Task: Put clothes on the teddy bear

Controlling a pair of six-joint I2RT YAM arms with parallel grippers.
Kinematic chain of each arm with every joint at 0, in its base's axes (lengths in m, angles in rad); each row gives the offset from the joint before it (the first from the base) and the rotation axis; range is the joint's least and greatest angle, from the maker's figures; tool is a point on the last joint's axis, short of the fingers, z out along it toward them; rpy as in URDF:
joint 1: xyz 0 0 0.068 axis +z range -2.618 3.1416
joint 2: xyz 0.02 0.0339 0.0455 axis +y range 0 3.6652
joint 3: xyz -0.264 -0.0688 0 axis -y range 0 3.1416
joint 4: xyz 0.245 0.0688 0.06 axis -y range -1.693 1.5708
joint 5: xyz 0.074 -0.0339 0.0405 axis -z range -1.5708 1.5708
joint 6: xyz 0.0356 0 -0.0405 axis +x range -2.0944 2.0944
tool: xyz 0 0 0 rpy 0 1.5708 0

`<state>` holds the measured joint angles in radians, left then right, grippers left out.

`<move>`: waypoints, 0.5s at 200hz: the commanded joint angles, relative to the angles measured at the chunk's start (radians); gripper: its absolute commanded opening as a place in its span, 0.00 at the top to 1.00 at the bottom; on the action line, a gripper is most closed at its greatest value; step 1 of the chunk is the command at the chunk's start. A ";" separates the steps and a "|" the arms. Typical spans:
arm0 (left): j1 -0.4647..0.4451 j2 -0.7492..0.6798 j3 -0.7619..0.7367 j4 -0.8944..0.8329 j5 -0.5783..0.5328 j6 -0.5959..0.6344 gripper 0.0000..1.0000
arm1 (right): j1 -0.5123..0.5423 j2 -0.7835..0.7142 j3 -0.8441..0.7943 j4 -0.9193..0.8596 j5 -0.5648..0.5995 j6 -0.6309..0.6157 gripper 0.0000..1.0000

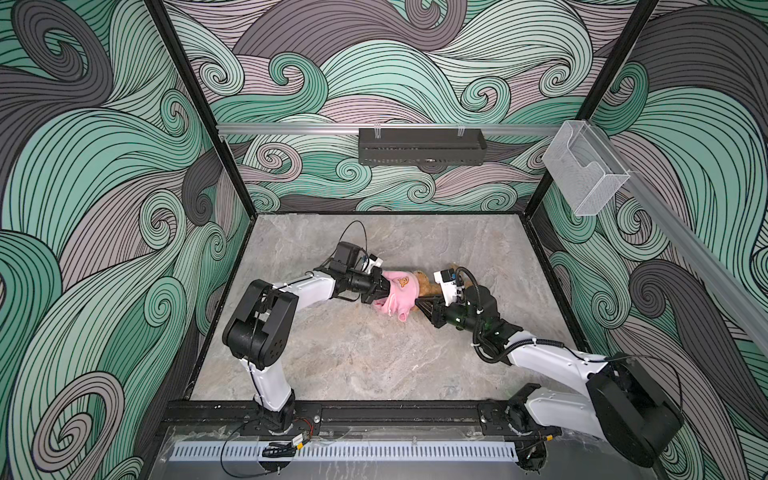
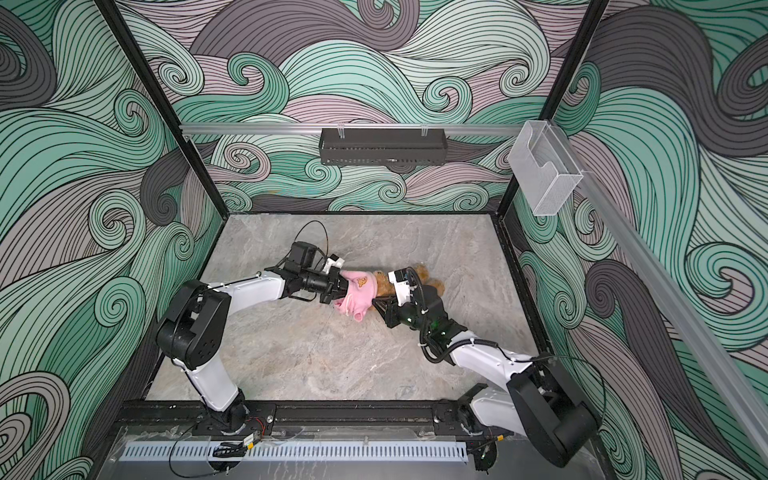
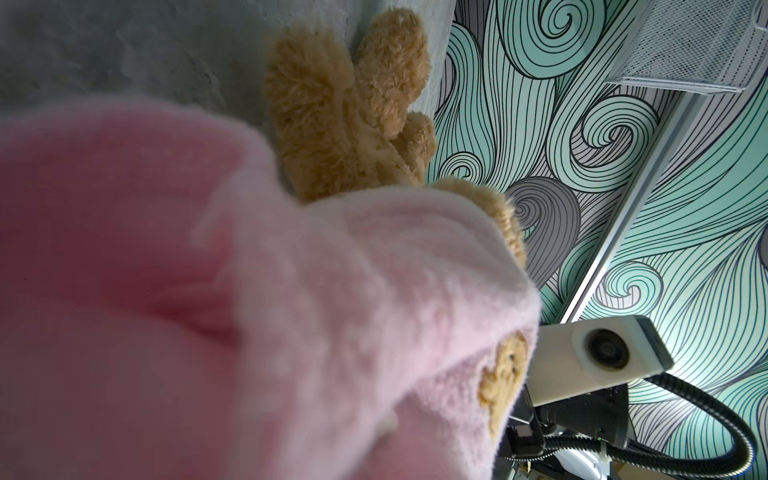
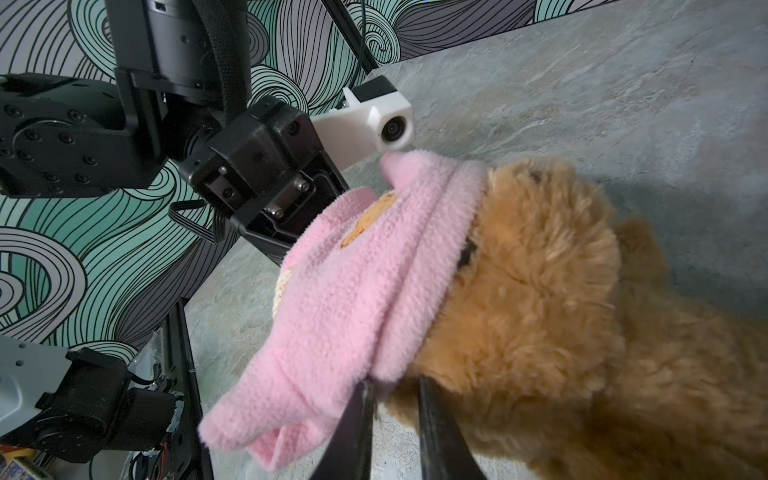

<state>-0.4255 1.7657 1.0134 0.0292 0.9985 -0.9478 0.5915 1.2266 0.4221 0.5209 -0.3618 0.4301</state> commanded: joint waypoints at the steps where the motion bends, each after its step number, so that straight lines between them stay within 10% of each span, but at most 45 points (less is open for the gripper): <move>1: 0.001 0.016 0.034 -0.015 0.033 0.032 1.00 | 0.007 0.008 0.024 0.035 0.023 0.021 0.75; 100: -0.005 0.024 0.045 -0.038 0.044 0.060 1.00 | 0.038 0.080 0.084 0.119 0.010 0.071 0.77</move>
<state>-0.4210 1.7790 1.0176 0.0105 0.9985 -0.9234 0.6159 1.2964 0.4603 0.5808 -0.3492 0.4828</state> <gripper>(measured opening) 0.051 0.232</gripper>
